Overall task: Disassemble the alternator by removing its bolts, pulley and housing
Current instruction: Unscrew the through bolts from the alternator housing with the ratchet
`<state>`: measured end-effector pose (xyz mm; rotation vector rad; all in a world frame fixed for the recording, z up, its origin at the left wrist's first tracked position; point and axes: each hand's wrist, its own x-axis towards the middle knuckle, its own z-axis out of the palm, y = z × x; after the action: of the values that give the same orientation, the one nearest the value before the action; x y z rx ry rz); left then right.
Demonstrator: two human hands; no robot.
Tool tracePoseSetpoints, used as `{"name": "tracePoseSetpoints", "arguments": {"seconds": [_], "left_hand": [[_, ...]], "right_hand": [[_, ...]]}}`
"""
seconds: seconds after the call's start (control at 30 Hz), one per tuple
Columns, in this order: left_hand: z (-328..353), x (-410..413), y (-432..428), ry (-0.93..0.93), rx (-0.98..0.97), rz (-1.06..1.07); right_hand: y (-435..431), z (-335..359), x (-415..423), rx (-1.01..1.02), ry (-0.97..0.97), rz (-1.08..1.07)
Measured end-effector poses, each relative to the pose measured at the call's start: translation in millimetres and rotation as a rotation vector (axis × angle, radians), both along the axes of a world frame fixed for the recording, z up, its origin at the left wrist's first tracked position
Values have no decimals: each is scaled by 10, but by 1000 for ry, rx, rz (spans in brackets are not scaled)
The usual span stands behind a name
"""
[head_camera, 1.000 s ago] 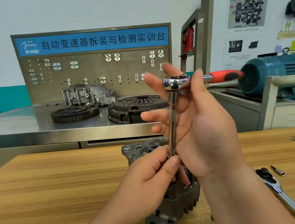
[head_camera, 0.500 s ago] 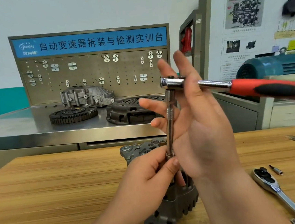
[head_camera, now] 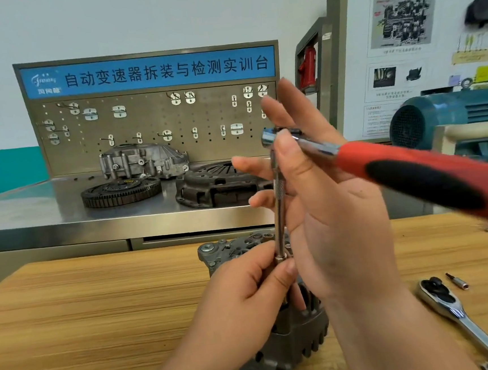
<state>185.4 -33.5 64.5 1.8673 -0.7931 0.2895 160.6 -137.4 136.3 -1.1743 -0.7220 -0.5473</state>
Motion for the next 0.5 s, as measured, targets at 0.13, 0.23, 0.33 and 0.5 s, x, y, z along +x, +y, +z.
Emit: {"name": "tracePoseSetpoints", "arguments": {"seconds": [0.13, 0.23, 0.33, 0.5], "left_hand": [[-9, -10, 23, 8, -30, -44], [1, -22, 37, 17, -24, -84], [6, -13, 31, -2, 21, -65], [5, -26, 11, 10, 3, -11]], "right_hand": [[3, -9, 15, 128, 114, 199], [-55, 0, 19, 123, 202, 274], [-52, -7, 17, 125, 195, 248], [-18, 3, -10, 82, 35, 67]]}}
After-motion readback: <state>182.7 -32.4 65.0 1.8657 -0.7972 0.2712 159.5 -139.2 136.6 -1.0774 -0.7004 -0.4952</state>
